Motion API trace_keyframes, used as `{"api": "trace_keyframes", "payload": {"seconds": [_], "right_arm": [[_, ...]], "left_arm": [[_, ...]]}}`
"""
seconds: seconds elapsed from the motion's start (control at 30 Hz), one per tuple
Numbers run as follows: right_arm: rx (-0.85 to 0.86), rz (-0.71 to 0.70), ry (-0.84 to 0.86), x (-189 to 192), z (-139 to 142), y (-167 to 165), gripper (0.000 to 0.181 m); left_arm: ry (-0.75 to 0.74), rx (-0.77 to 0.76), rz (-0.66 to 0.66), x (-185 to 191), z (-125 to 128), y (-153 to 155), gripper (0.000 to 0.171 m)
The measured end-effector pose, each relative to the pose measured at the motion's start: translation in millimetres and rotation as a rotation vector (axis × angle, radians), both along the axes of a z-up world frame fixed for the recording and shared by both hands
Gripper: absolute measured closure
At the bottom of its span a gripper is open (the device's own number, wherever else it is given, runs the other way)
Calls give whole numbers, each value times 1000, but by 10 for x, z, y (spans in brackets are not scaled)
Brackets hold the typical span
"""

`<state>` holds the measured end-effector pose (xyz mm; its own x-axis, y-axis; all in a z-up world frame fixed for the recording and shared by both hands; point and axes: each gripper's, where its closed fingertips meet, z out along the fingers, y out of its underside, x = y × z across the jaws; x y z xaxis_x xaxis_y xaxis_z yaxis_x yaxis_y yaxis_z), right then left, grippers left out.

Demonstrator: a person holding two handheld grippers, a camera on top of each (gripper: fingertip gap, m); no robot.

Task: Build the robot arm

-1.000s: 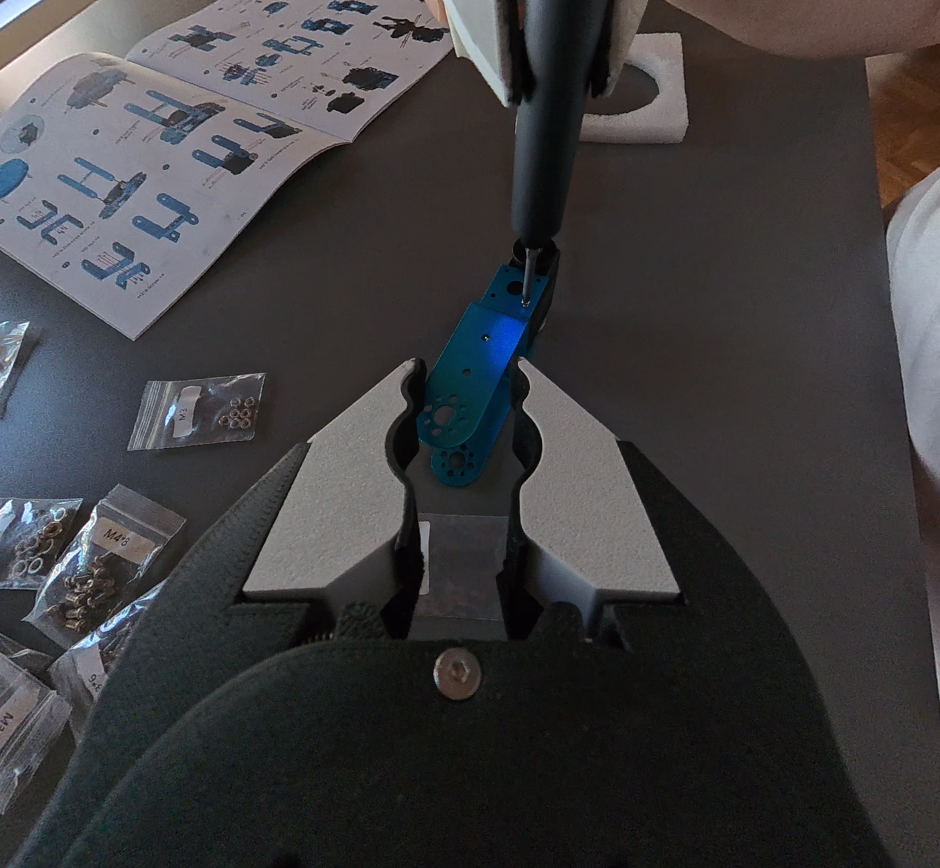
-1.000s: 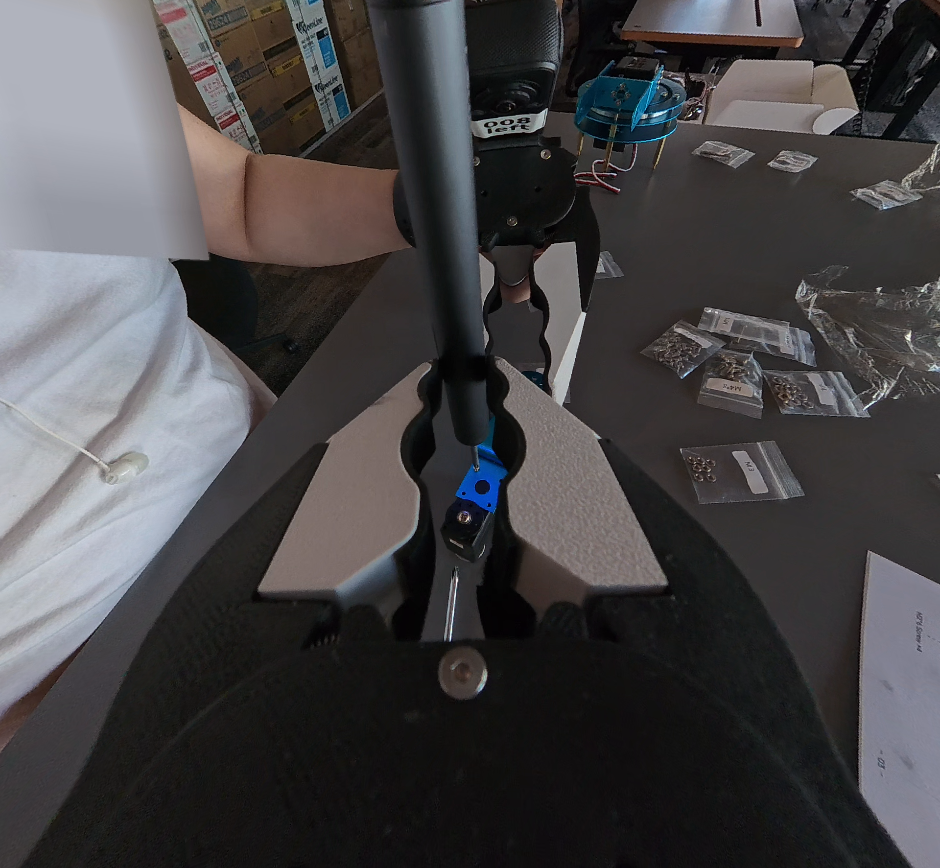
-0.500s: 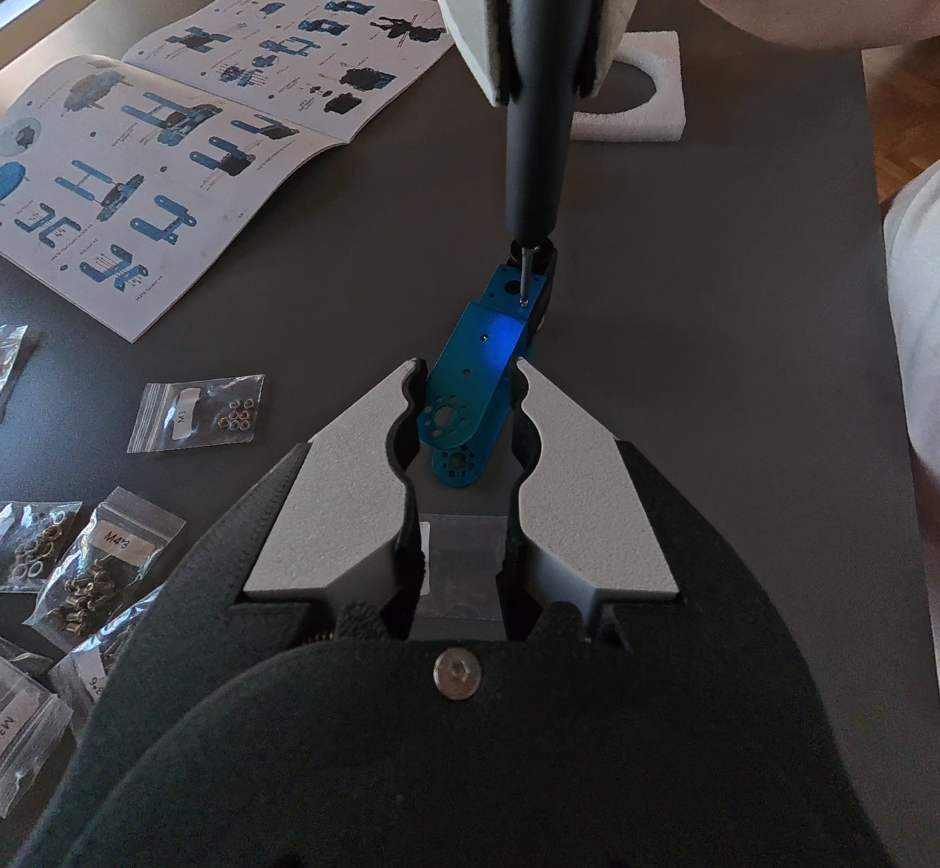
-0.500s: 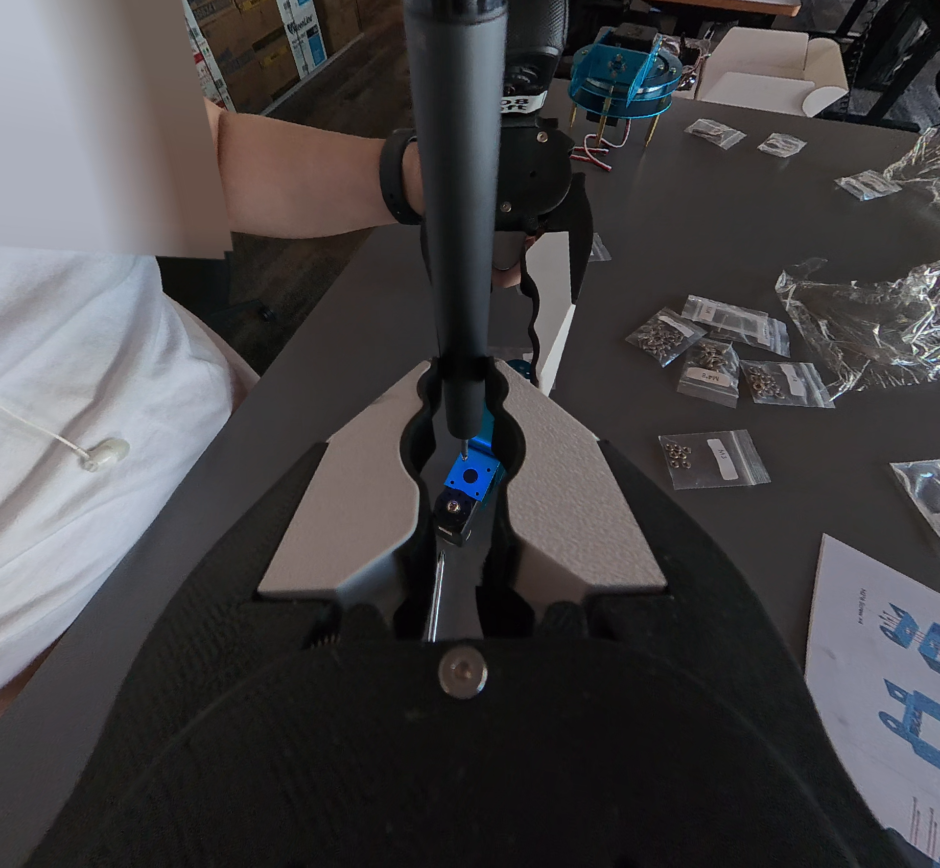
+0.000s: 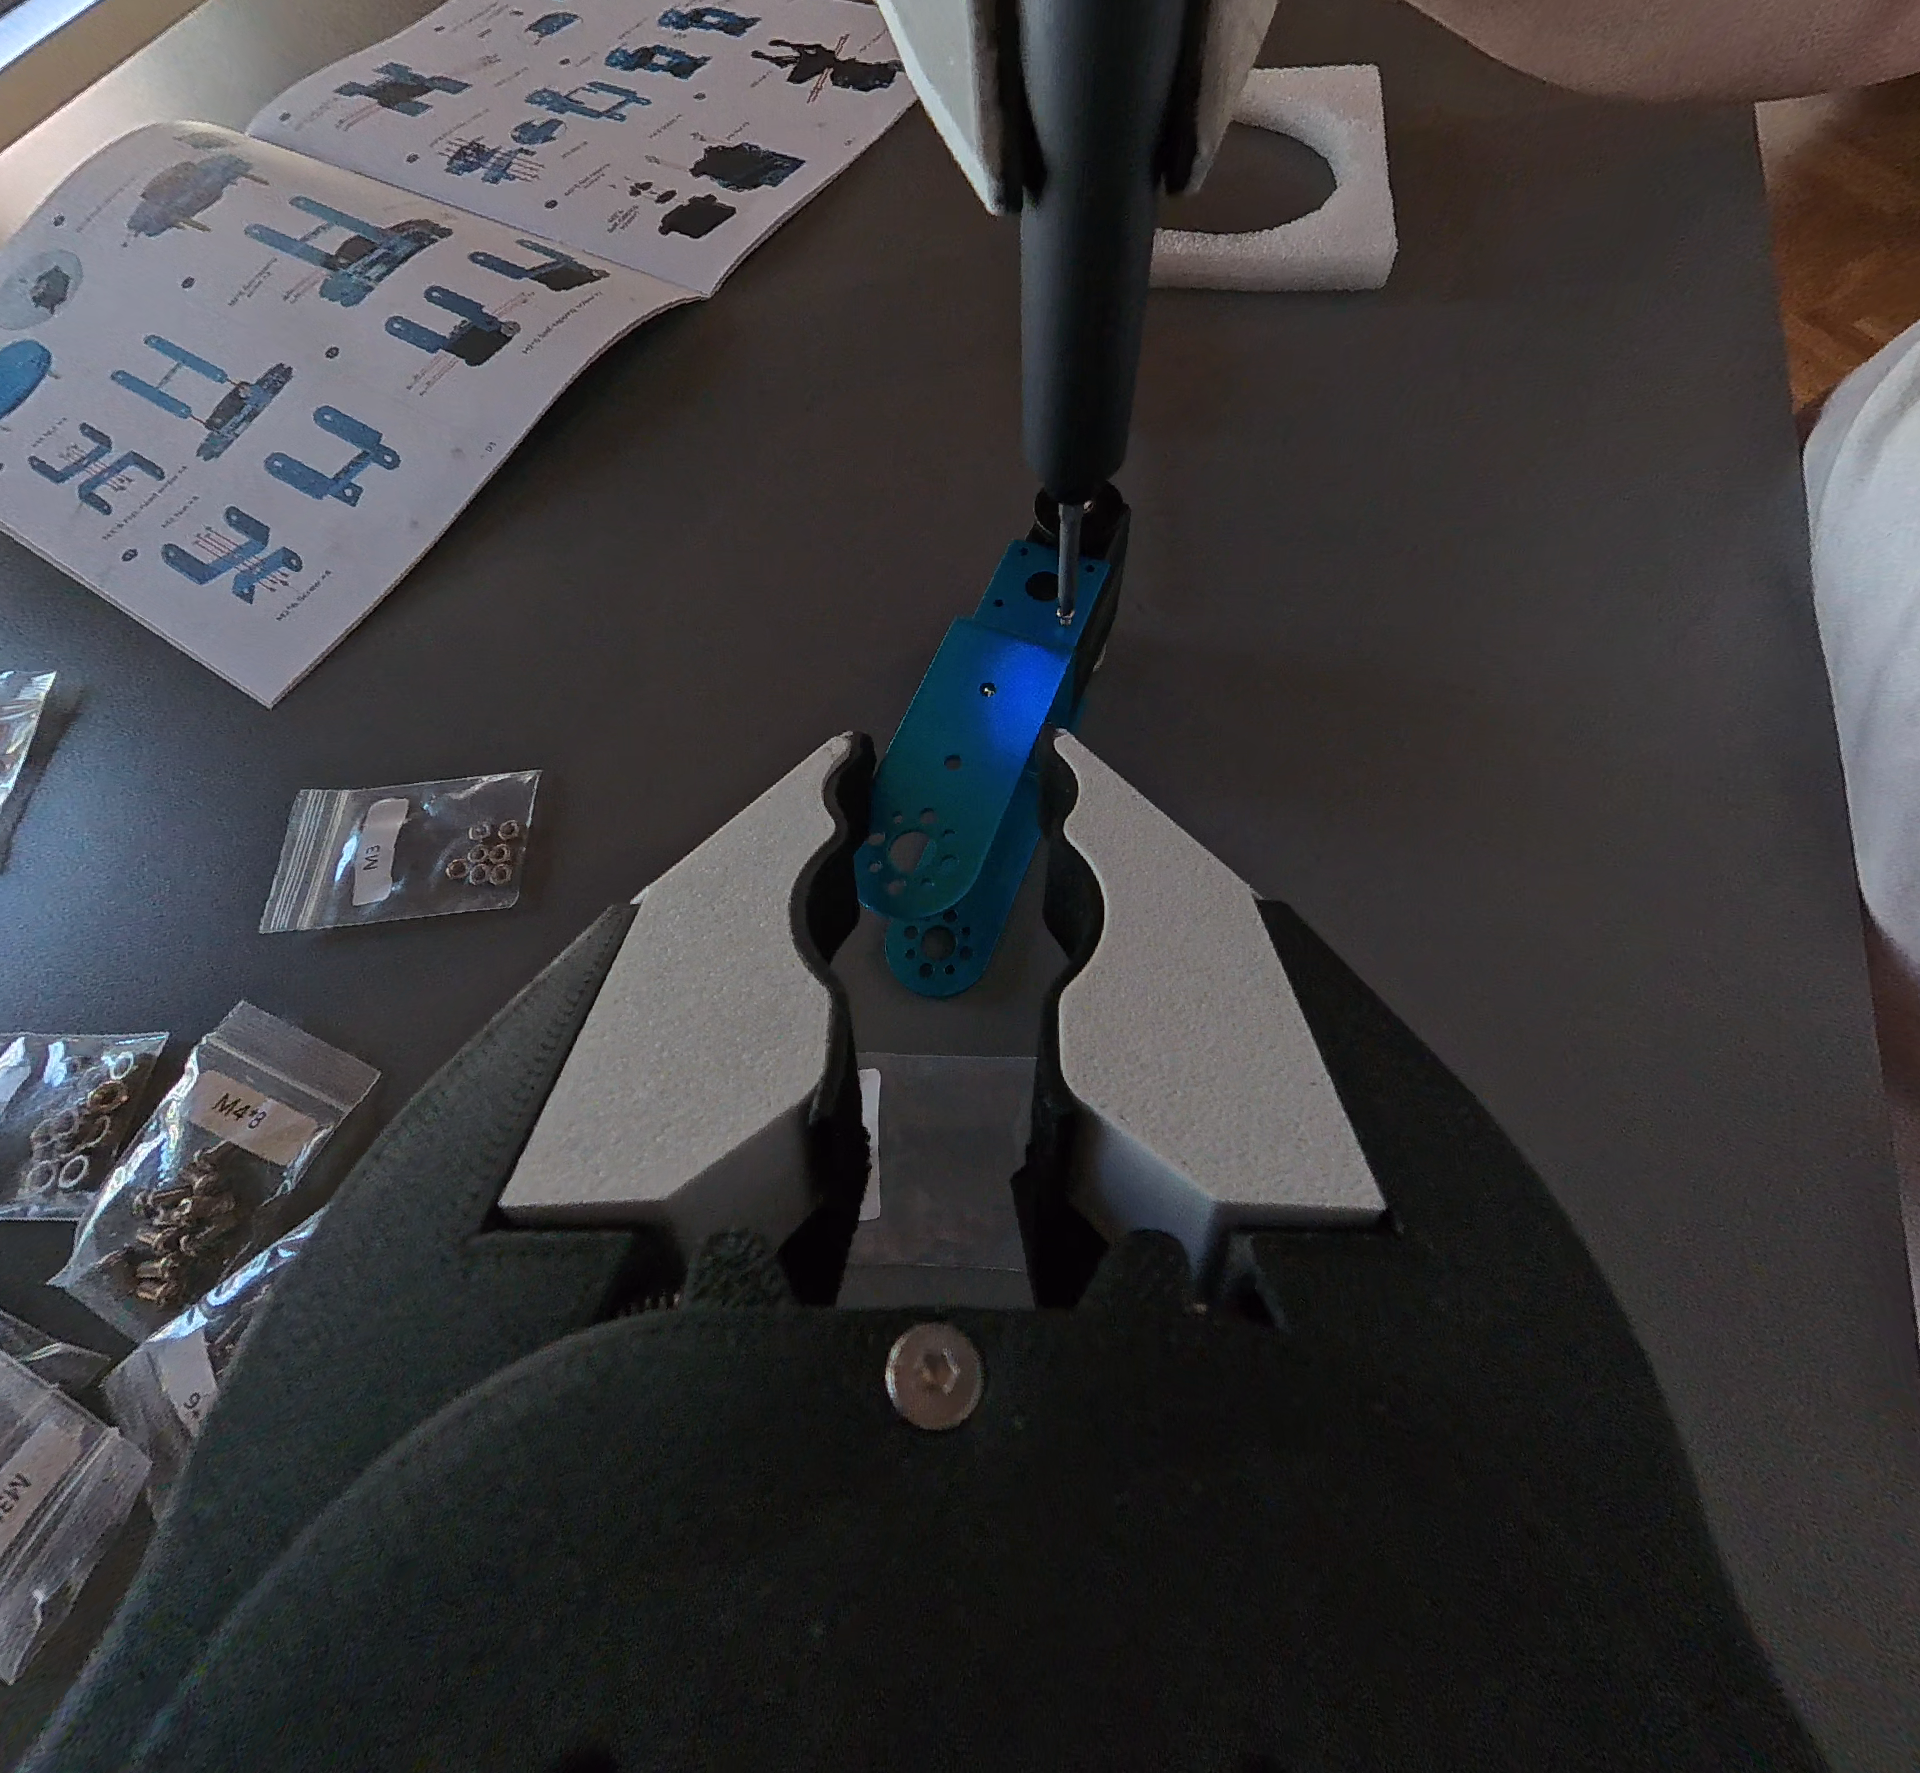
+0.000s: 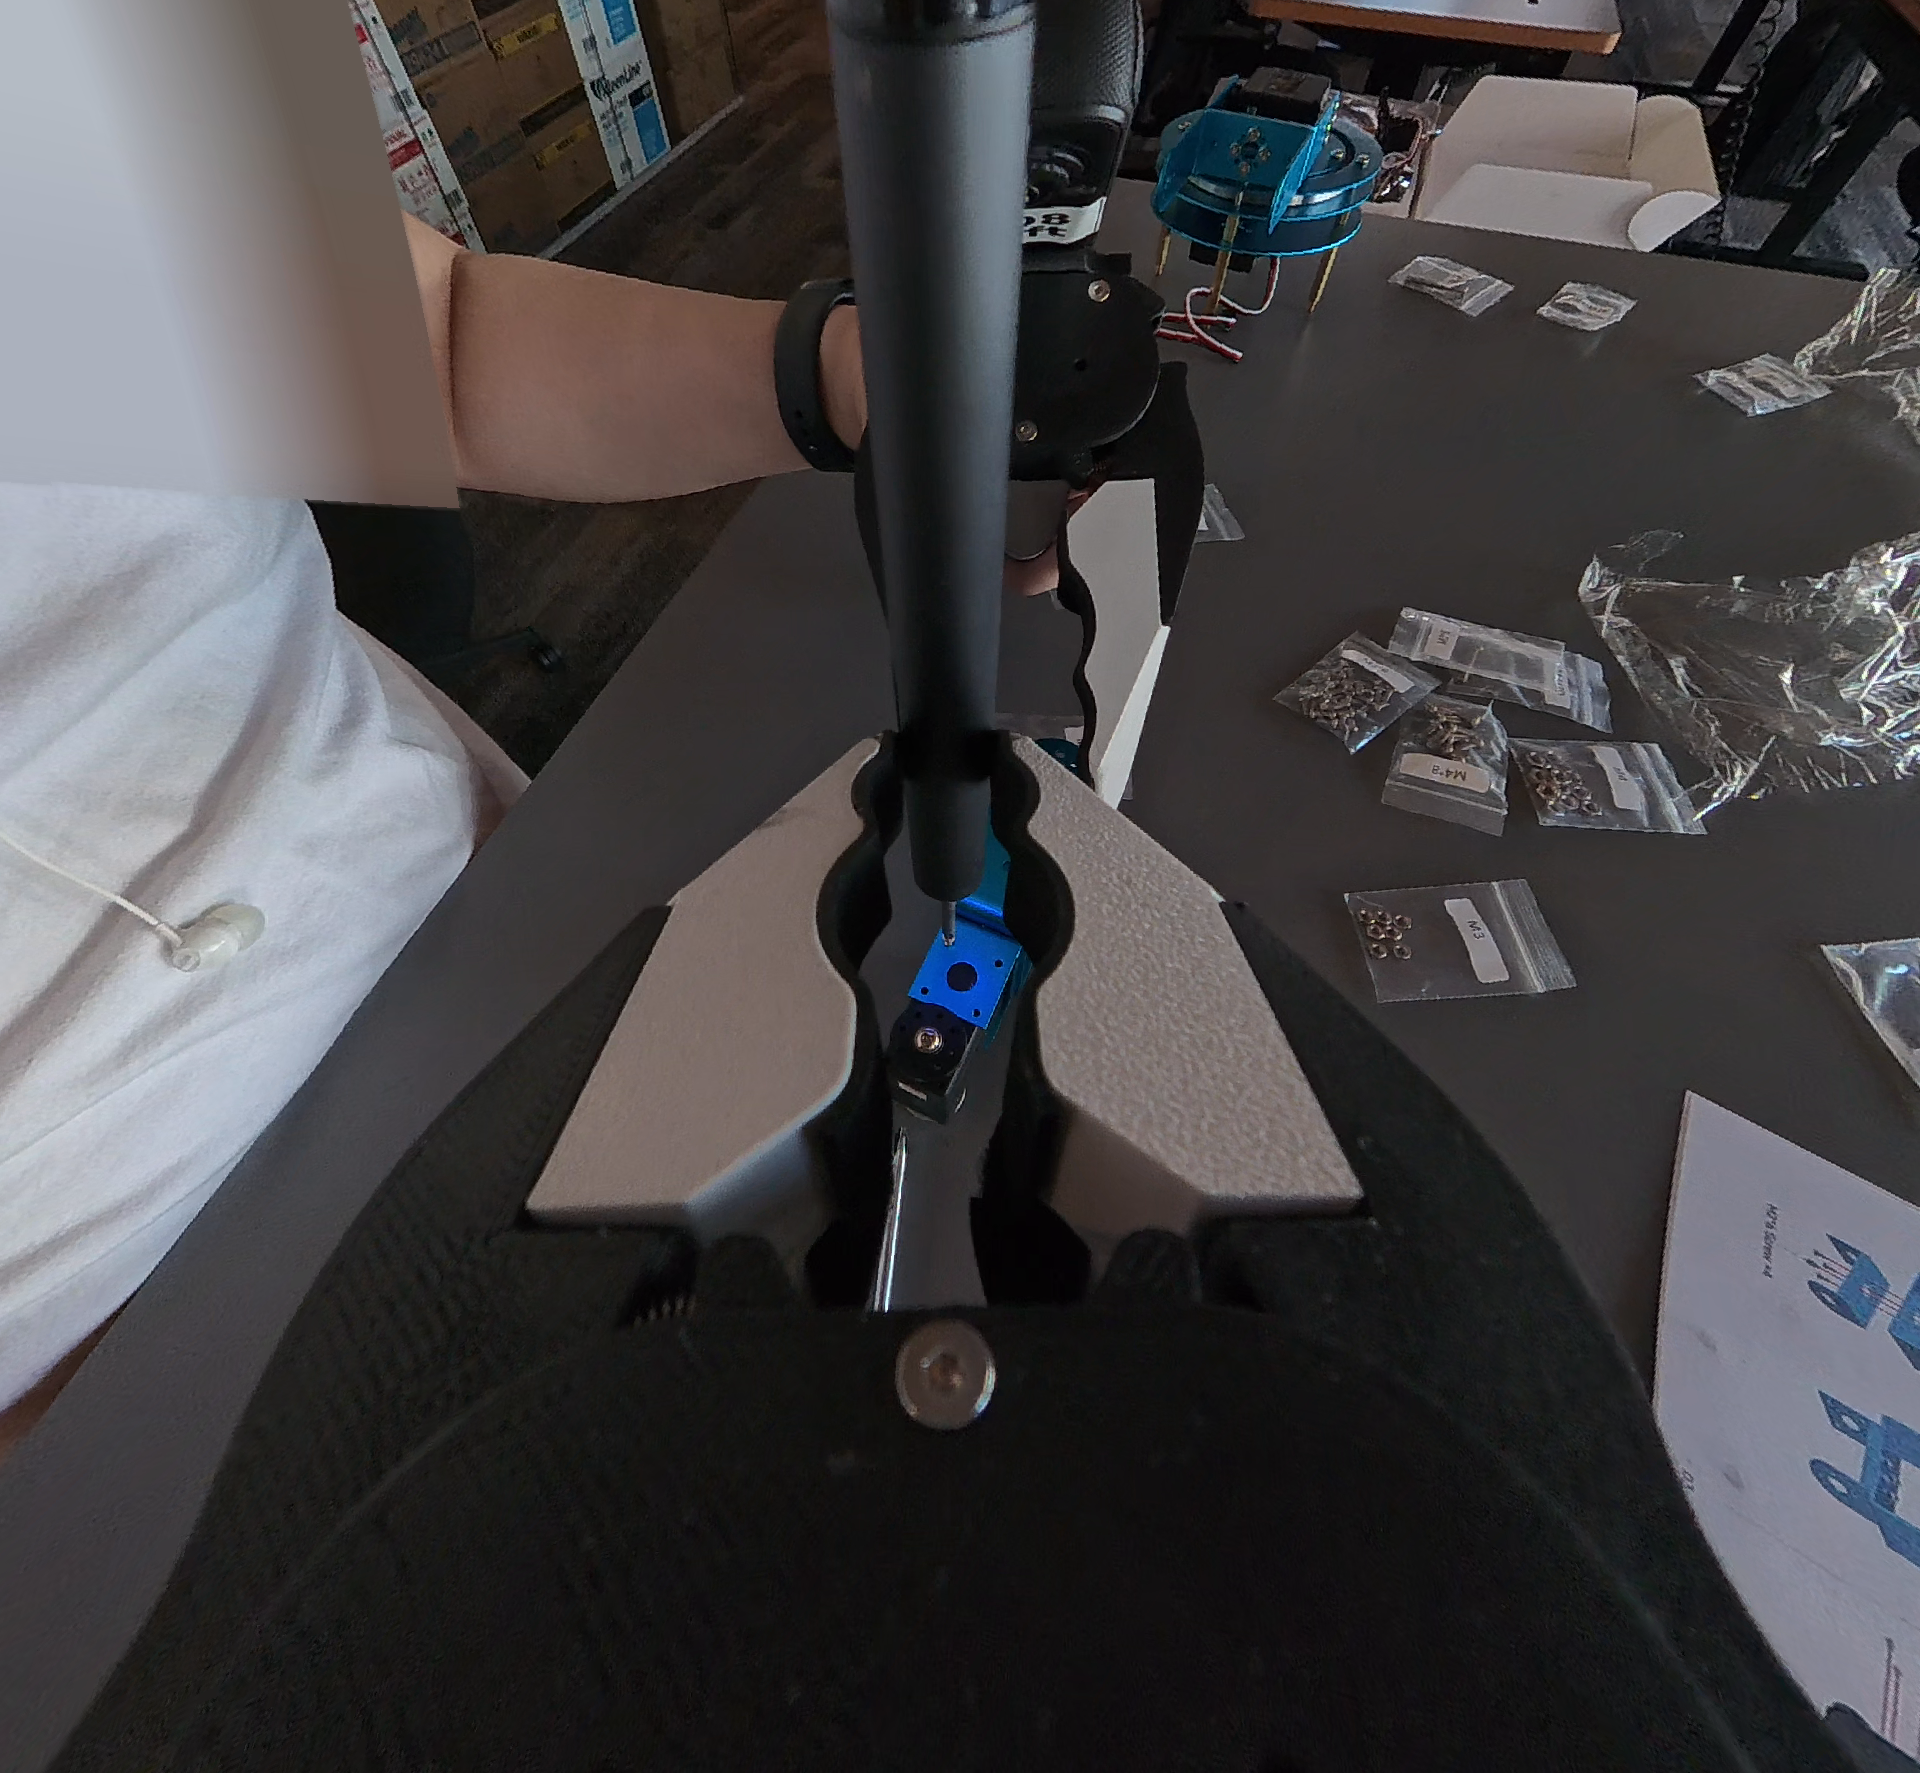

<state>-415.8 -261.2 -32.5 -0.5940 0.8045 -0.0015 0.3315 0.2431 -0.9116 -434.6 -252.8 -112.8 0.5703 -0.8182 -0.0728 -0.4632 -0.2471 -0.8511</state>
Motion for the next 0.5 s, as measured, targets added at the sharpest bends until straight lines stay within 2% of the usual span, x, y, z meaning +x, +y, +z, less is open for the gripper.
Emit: {"api": "trace_keyframes", "payload": {"seconds": [0.17, 0.5], "right_arm": [[-40, 5, 13, -11, 1, 10, 165], [-162, 109, 43, -9, 1, -60, 164]], "left_arm": [[-4, 0, -5, 1, -1, 0, 141], [-1, -2, -16, 14, 1, -9, 141]]}}
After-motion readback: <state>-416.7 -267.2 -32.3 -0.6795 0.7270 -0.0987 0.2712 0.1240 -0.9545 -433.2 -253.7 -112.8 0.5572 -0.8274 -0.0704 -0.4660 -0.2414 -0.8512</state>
